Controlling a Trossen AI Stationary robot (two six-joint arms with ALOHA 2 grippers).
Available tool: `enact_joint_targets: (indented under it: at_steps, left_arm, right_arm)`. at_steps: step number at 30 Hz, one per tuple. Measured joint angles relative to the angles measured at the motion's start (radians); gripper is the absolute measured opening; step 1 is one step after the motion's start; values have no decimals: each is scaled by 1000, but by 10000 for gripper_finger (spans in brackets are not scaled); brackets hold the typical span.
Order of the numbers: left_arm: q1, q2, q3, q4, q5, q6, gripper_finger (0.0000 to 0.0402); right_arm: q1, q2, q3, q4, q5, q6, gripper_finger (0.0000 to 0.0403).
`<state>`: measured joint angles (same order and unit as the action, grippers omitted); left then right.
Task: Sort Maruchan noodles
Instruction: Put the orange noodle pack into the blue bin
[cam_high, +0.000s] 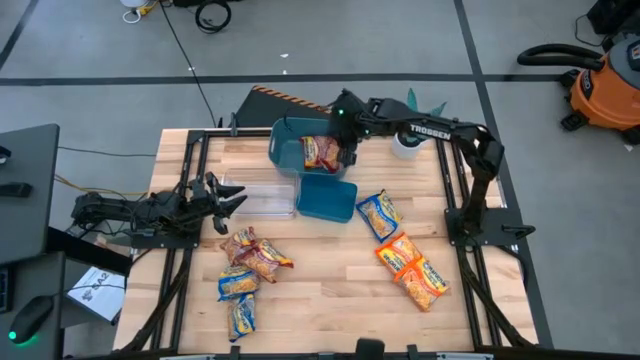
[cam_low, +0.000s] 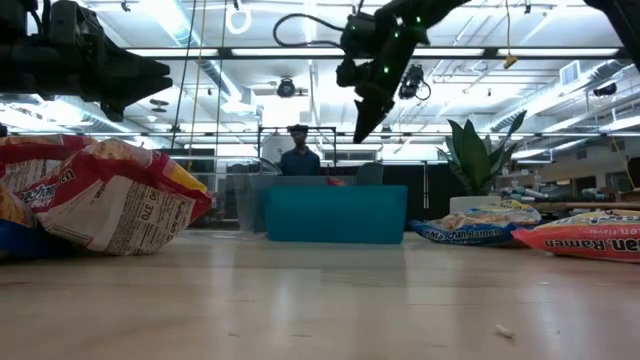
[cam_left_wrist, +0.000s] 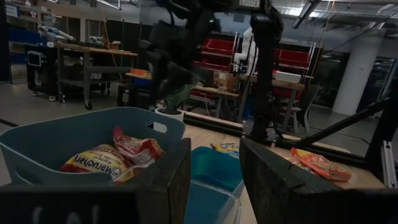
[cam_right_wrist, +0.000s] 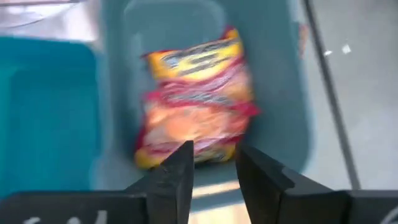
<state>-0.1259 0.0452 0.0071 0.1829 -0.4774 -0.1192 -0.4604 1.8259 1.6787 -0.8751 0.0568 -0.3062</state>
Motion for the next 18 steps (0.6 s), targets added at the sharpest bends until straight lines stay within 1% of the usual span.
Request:
enact_joint_targets:
  at_steps: [6,11,15,18]
  left_arm:
    - [0,0,0,3,0,25,142]
    - [0,0,0,17,0,59,142]
    - [0,0,0,26,0,60,142]
    - [0,0,0,27,0,53,142]
  right_arm:
    - [117,-10,16,-195,20,103,131]
    - [202,-15,-51,-312,116,201,131]
    - [268,-36,-129,-311,130,258,131]
    - [310,-39,-200,-299,114,292,131]
